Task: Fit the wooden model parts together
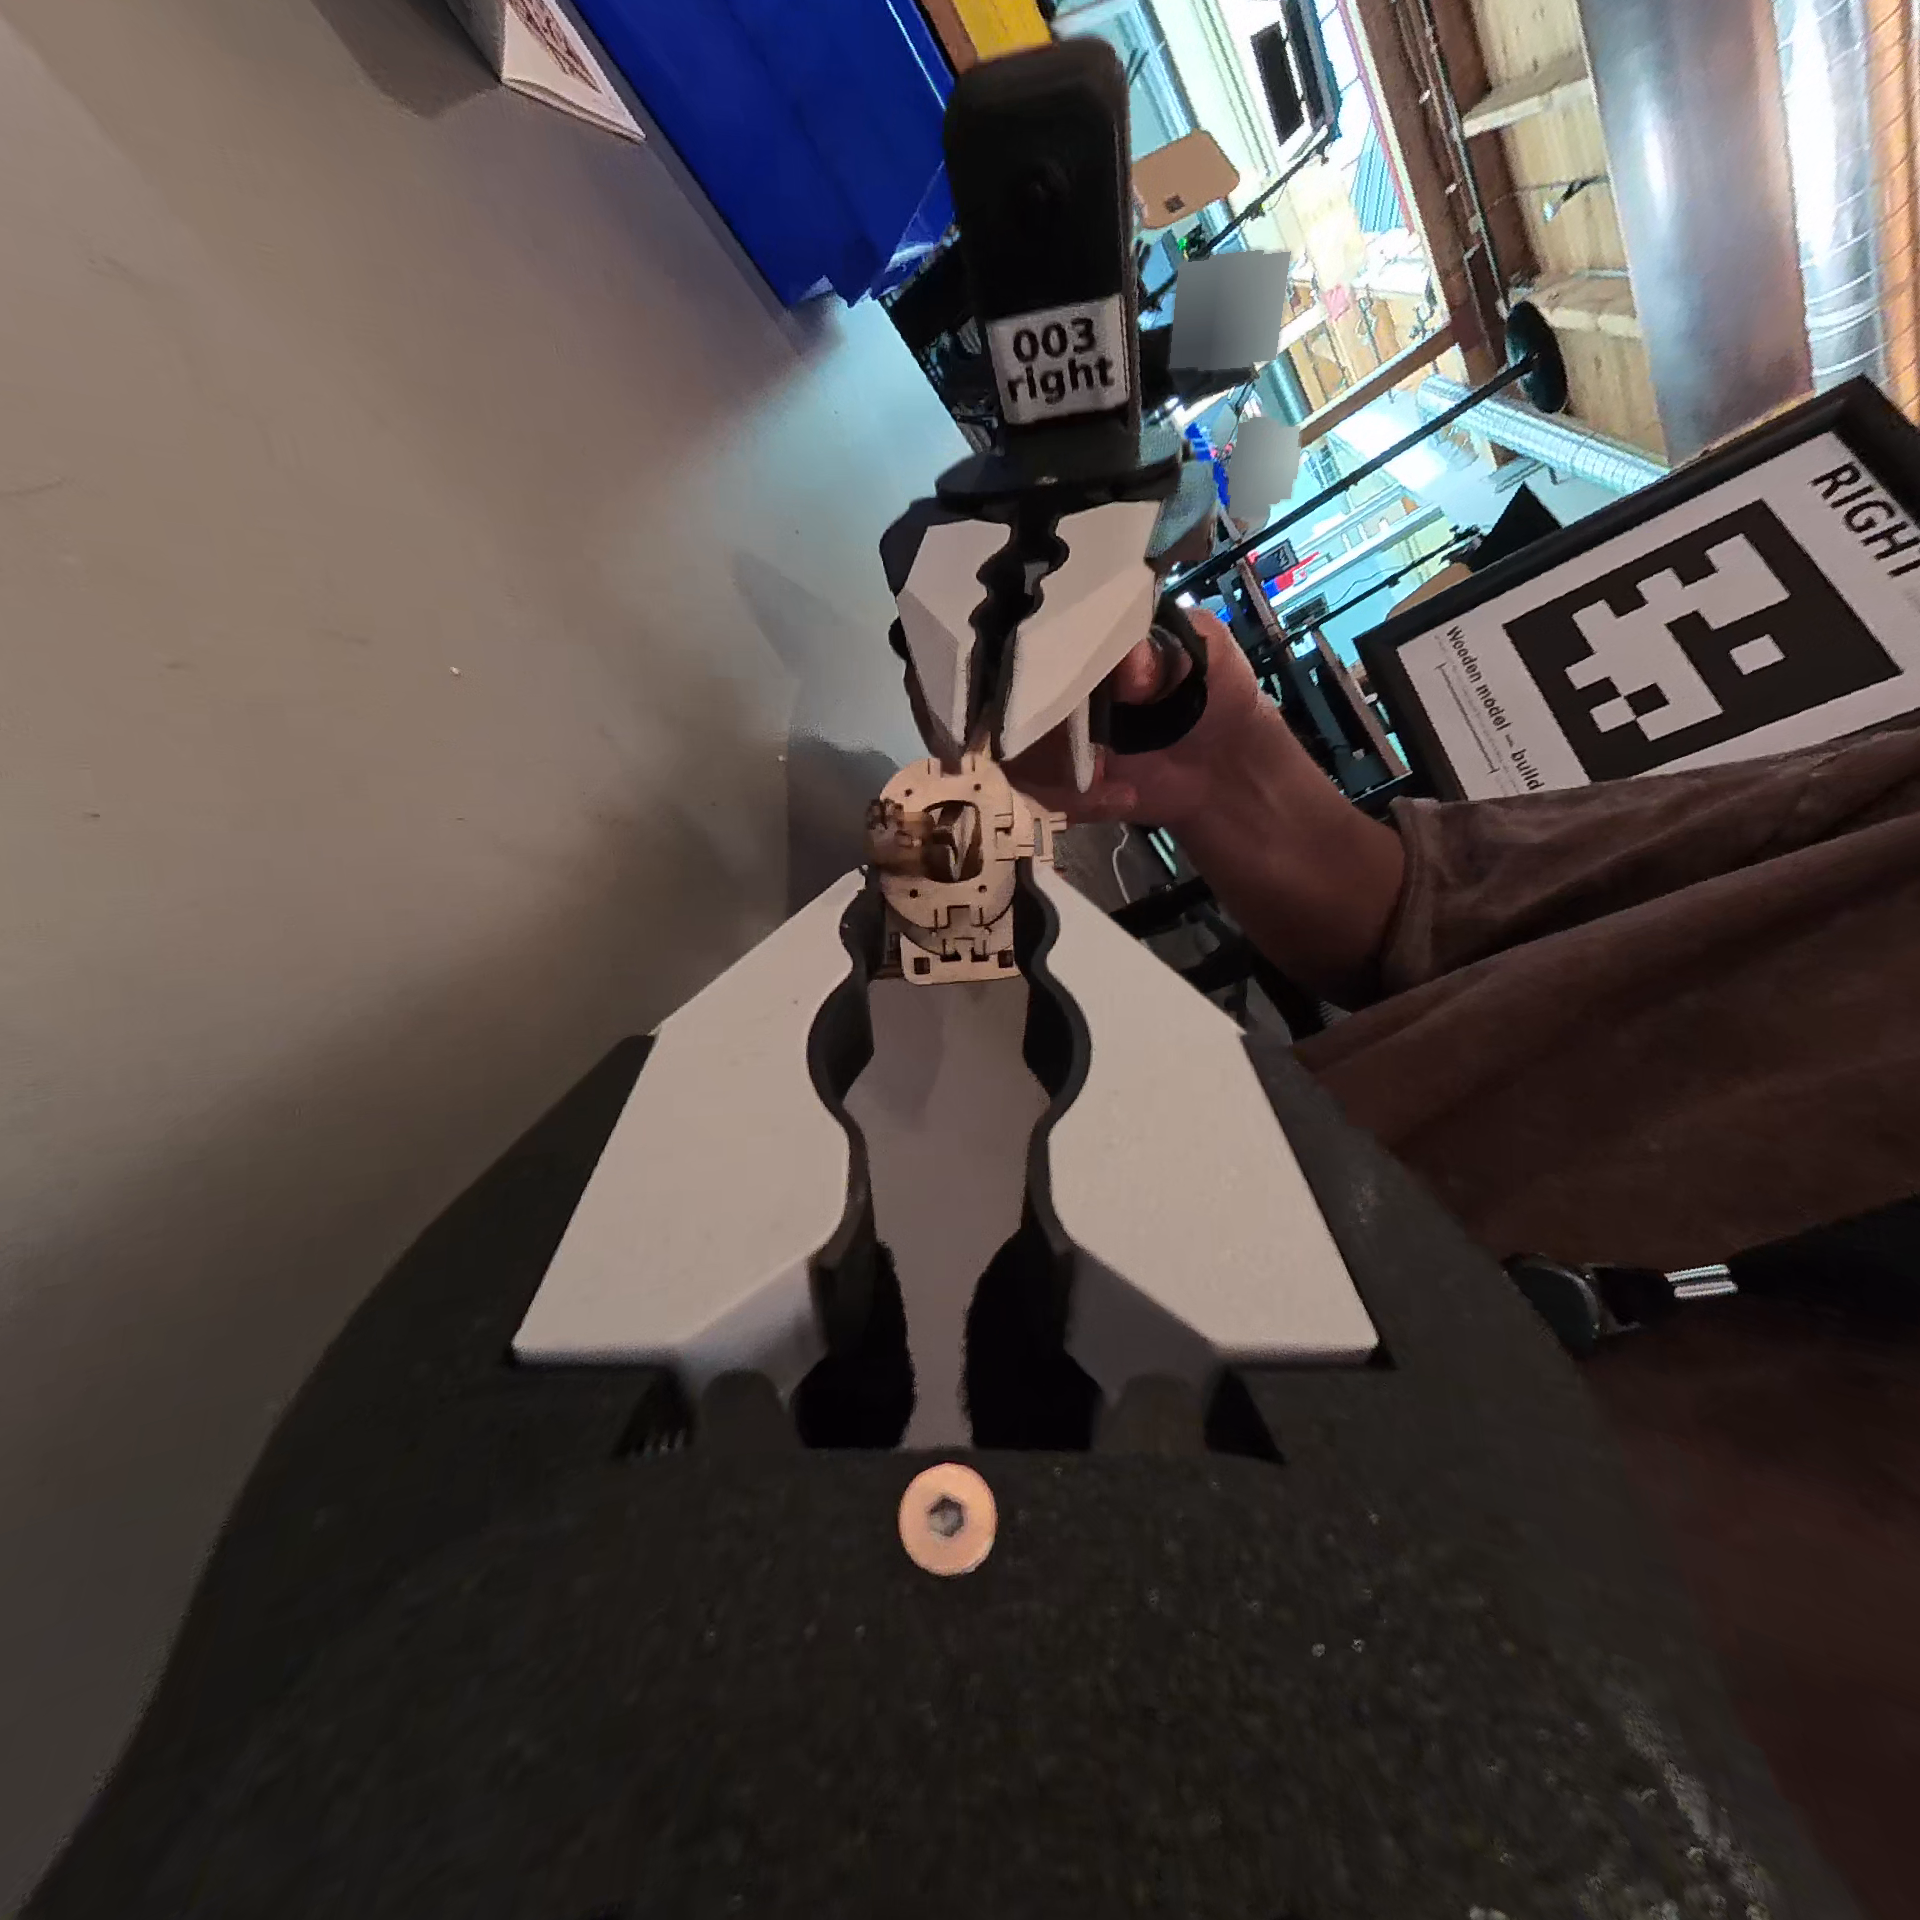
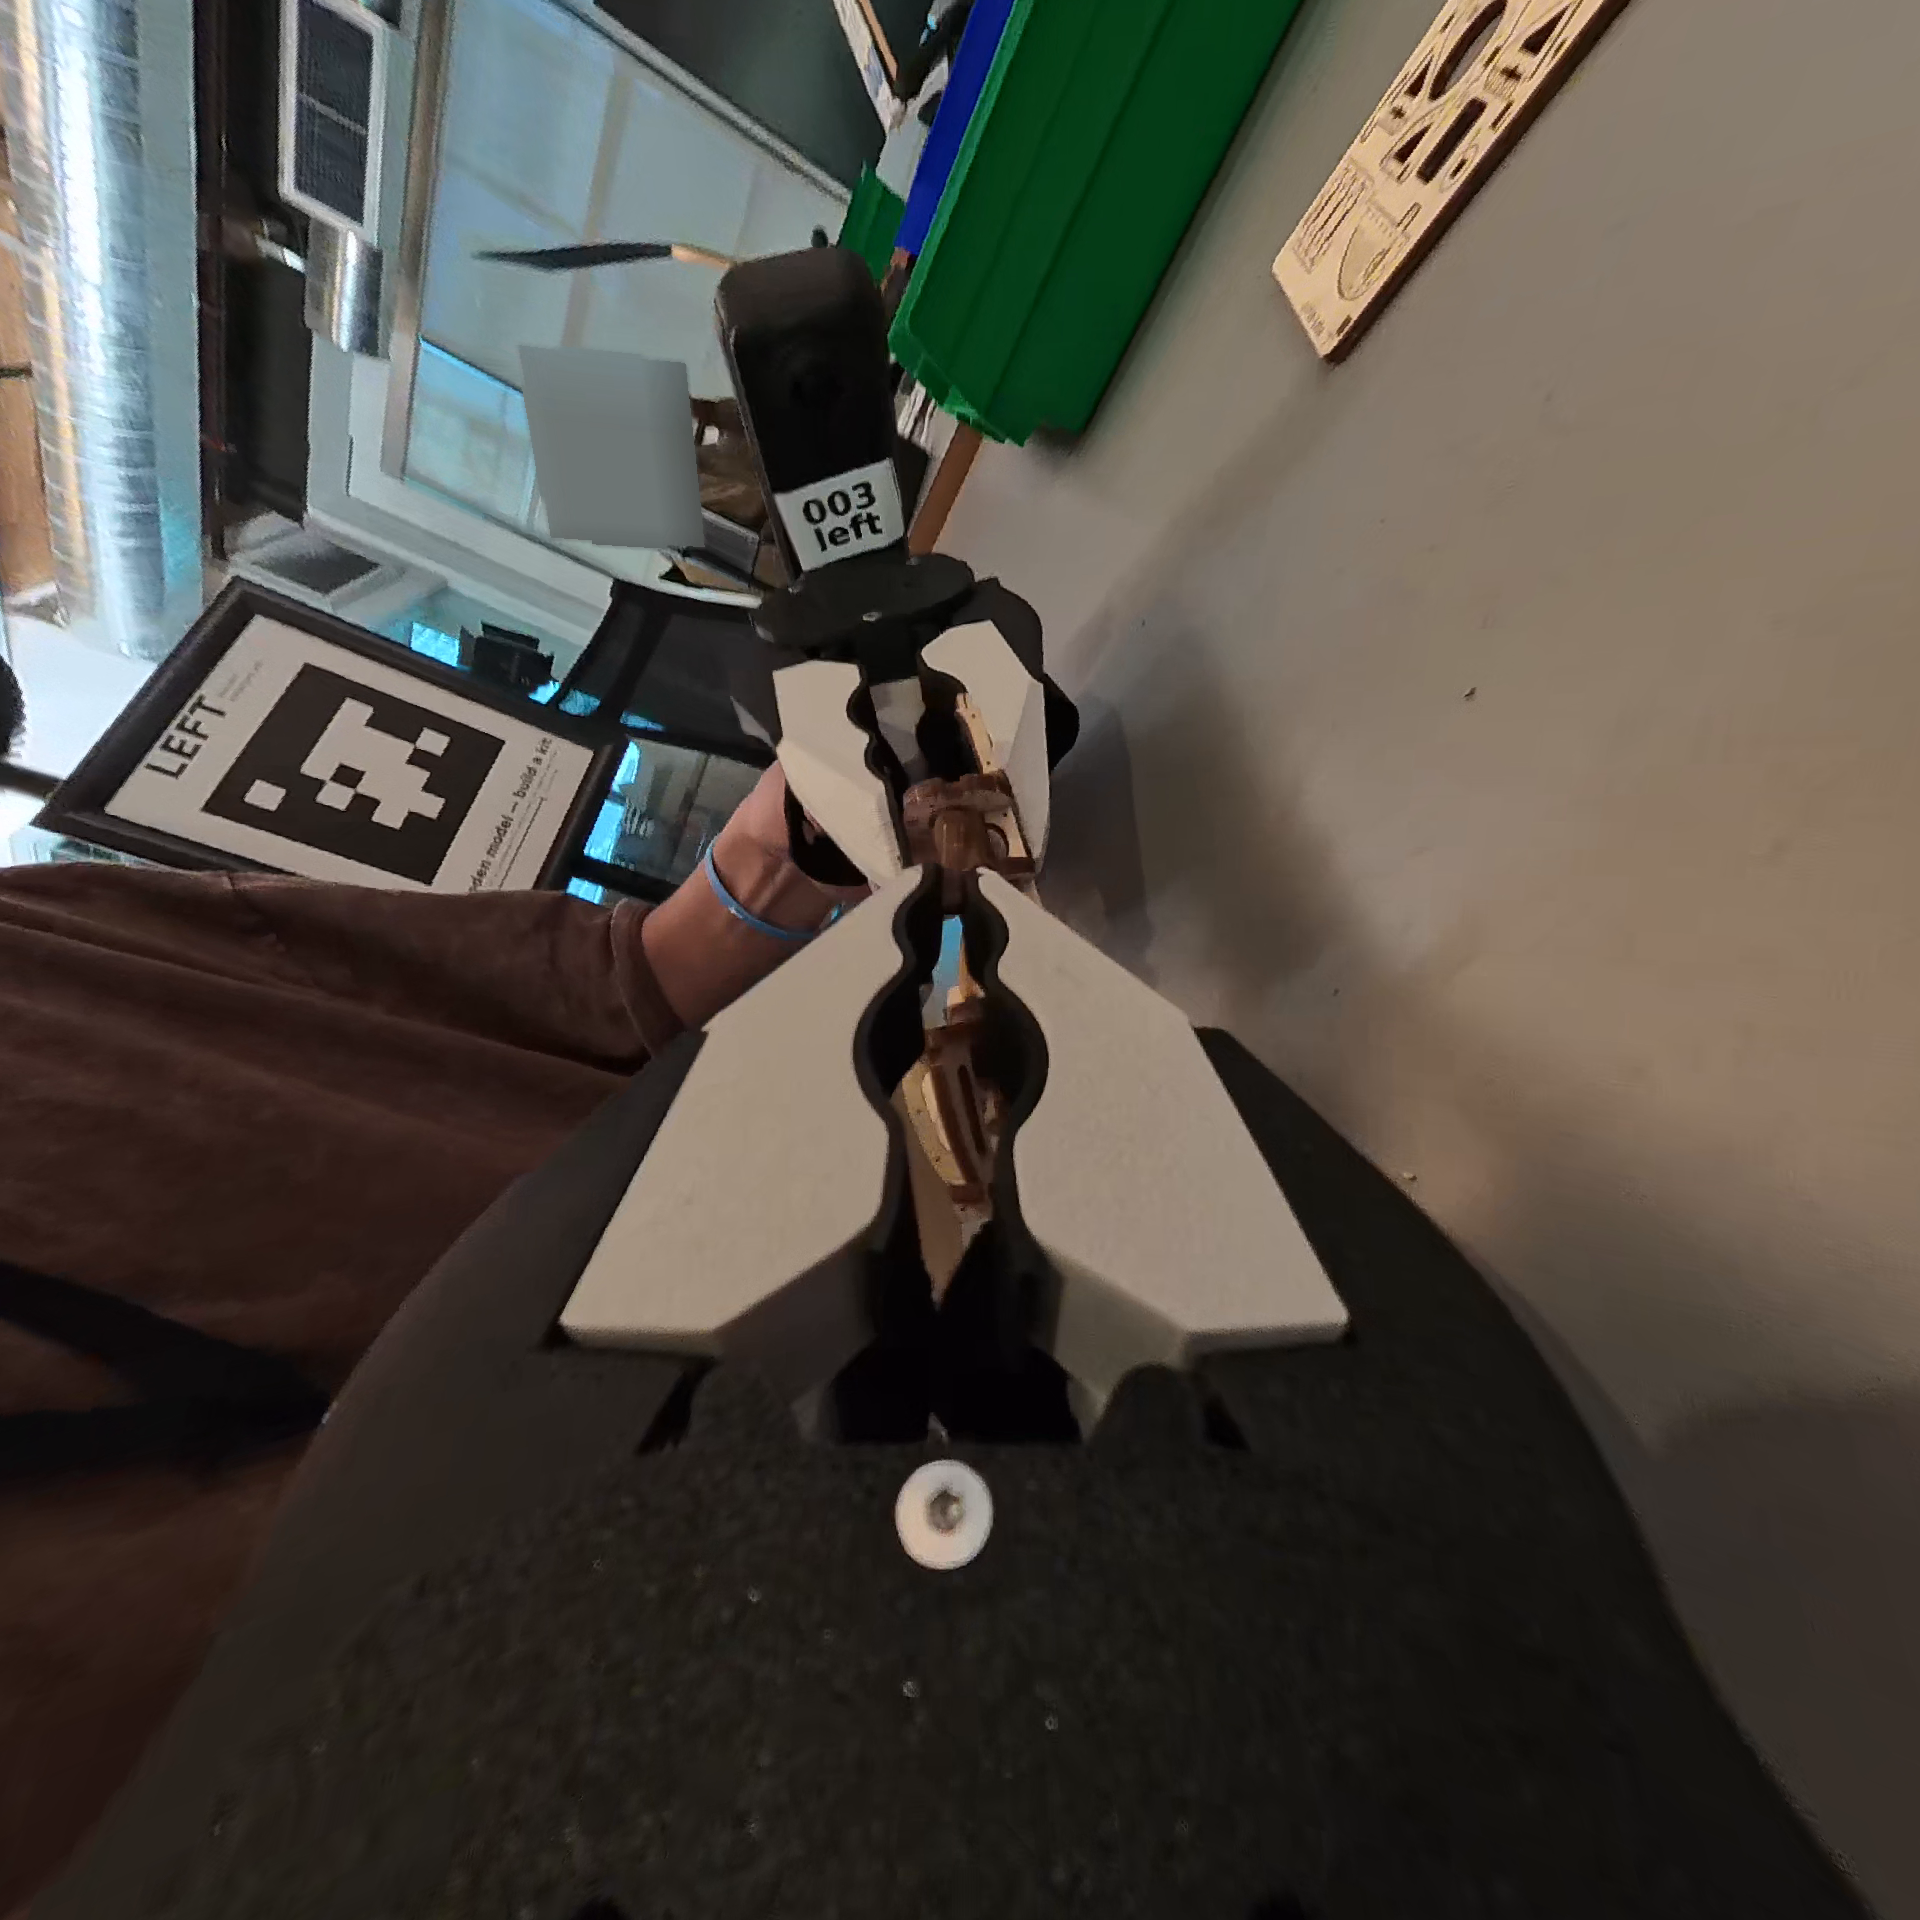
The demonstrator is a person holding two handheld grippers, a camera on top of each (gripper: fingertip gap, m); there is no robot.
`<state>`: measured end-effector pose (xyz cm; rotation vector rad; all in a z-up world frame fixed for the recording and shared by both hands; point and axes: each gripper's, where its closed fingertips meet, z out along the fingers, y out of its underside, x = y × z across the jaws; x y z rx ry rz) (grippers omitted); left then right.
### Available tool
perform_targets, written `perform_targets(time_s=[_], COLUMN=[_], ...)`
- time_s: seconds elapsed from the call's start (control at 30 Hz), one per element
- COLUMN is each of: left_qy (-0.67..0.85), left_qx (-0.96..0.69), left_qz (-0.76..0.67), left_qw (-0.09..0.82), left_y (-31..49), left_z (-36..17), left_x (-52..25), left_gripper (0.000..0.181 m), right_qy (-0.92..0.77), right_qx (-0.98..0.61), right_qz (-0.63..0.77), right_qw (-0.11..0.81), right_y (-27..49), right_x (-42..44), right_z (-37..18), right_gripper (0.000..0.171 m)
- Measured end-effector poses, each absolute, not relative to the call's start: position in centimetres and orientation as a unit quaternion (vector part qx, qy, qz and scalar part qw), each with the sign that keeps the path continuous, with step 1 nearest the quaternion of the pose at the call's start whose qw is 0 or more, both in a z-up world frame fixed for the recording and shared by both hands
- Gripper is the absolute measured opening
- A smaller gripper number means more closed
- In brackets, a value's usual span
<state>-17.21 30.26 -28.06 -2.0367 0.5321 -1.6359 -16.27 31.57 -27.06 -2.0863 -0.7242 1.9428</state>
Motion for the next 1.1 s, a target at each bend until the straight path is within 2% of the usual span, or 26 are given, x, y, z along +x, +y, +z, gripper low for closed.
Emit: perform_targets(time_s=[0.27,0.43,0.6,0.83,1.0,1.1], left_qy=[0.205,0.212,0.215,0.228,0.221,0.221], left_qx=[-0.747,-0.746,-0.746,-0.753,-0.752,-0.753], left_qz=[-0.592,-0.593,-0.59,-0.582,-0.584,-0.584], left_qw=[0.223,0.217,0.219,0.205,0.211,0.21], left_y=[29.8,29.6,29.6,29.1,29.4,29.3], left_z=[-28.5,-28.5,-28.4,-29.2,-29.1,-29.1], left_x=[-16.8,-16.6,-16.7,-16.3,-16.5,-16.5], left_gripper=[0.021,0.021,0.021,0.021,0.021,0.021], right_qy=[-0.29,-0.3,-0.238,-0.382,-0.353,-0.338], right_qx=[-0.709,-0.706,-0.681,-0.691,-0.688,-0.686], right_qz=[0.64,0.641,0.686,0.612,0.633,0.644], right_qw=[0.062,-0.024,-0.092,0.036,0.013,0.011], right_y=[31.1,30.8,30.9,31.2,30.9,30.9], right_x=[-15.9,-15.7,-15.9,-16.0,-15.7,-15.5], right_z=[-27.5,-27.7,-27.6,-27.6,-27.5,-27.6], right_gripper=[0.003,0.003,0.002,0.003,0.009,0.007])
